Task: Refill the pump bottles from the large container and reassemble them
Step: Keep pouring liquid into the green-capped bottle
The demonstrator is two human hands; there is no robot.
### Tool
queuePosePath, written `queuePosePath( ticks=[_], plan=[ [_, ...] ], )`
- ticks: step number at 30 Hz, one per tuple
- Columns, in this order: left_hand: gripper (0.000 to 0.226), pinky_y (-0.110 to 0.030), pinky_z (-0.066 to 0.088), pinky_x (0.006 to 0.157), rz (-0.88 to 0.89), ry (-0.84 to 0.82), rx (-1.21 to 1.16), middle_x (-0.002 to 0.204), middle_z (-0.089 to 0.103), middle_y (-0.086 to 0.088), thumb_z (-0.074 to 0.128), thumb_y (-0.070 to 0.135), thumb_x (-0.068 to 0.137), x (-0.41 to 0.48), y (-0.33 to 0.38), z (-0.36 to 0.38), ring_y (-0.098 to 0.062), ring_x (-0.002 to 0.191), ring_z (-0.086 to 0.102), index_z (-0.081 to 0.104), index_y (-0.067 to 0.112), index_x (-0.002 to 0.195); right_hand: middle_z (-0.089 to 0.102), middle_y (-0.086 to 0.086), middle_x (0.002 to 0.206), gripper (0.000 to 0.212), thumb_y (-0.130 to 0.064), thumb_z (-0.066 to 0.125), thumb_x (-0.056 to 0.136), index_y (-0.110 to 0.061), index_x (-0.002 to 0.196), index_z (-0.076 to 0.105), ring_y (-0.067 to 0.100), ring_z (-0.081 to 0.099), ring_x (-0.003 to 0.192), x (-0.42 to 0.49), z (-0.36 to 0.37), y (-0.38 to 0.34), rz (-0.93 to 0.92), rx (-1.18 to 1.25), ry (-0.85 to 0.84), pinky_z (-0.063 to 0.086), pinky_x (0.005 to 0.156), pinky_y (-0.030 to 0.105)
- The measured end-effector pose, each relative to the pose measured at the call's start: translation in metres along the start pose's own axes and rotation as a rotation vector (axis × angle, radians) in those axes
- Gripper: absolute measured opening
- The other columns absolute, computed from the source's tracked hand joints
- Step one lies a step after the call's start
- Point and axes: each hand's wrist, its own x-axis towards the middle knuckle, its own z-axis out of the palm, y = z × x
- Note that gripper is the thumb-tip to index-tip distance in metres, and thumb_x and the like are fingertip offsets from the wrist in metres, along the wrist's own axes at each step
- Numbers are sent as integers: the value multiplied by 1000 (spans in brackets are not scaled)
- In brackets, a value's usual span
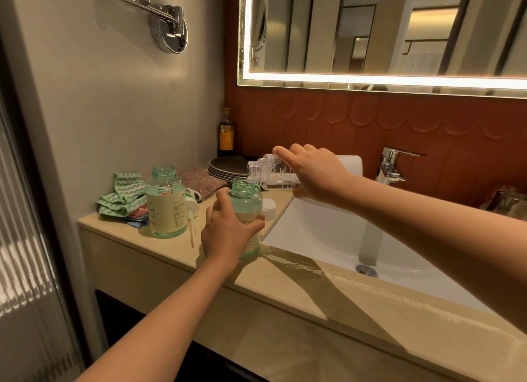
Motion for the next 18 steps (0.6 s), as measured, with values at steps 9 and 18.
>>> queuePosePath(
  ticks=[9,18],
  plan=[
    [79,-37,48,72,-5,4,1,120,51,-10,71,46,72,0,0,0,-27,109,49,26,18,131,53,7,114,79,-24,73,78,-21,140,25,21,50,94,1,1,0,0,-5,2,45,75,31],
    [80,-38,50,74,-5,3,-4,120,51,-10,71,46,71,1,-1,1,-27,109,49,25,19,131,52,7,116,79,-24,72,79,-21,141,24,20,50,95,0,1,-1,3,5,0,45,76,30]
  ],
)
